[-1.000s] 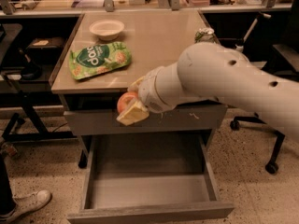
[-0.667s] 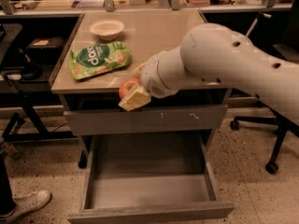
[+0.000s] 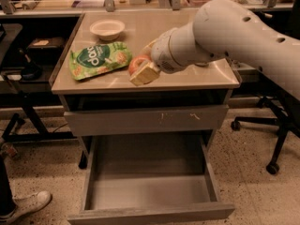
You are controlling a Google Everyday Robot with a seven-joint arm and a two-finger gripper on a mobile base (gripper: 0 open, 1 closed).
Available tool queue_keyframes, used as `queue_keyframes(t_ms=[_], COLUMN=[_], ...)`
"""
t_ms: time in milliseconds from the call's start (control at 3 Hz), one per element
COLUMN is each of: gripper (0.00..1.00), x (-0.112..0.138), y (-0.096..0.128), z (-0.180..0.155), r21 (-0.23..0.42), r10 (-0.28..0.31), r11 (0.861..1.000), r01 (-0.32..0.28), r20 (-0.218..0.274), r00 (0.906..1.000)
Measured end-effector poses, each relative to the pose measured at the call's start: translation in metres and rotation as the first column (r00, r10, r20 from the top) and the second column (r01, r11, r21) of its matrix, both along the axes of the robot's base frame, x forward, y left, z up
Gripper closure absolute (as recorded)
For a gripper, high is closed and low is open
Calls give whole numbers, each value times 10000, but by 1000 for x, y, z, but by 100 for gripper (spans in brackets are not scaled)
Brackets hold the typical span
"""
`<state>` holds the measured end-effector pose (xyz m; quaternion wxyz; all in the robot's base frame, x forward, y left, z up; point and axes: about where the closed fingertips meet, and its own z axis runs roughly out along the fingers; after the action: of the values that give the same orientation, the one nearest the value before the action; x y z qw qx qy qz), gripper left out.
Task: Pick apple from middle drawer and place on counter
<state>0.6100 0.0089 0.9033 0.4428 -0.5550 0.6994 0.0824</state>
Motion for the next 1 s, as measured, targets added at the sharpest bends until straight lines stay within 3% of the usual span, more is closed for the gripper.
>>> queue_keyframes(t_ms=[333,1000], gripper=[100,100], x=[30,86], y=[-15,-29], z=[12,4], r21=[137,252], r10=[-297,-629], r11=[9995,9977], r01=[294,635], r20=[202,-229], r00=[9994,9978])
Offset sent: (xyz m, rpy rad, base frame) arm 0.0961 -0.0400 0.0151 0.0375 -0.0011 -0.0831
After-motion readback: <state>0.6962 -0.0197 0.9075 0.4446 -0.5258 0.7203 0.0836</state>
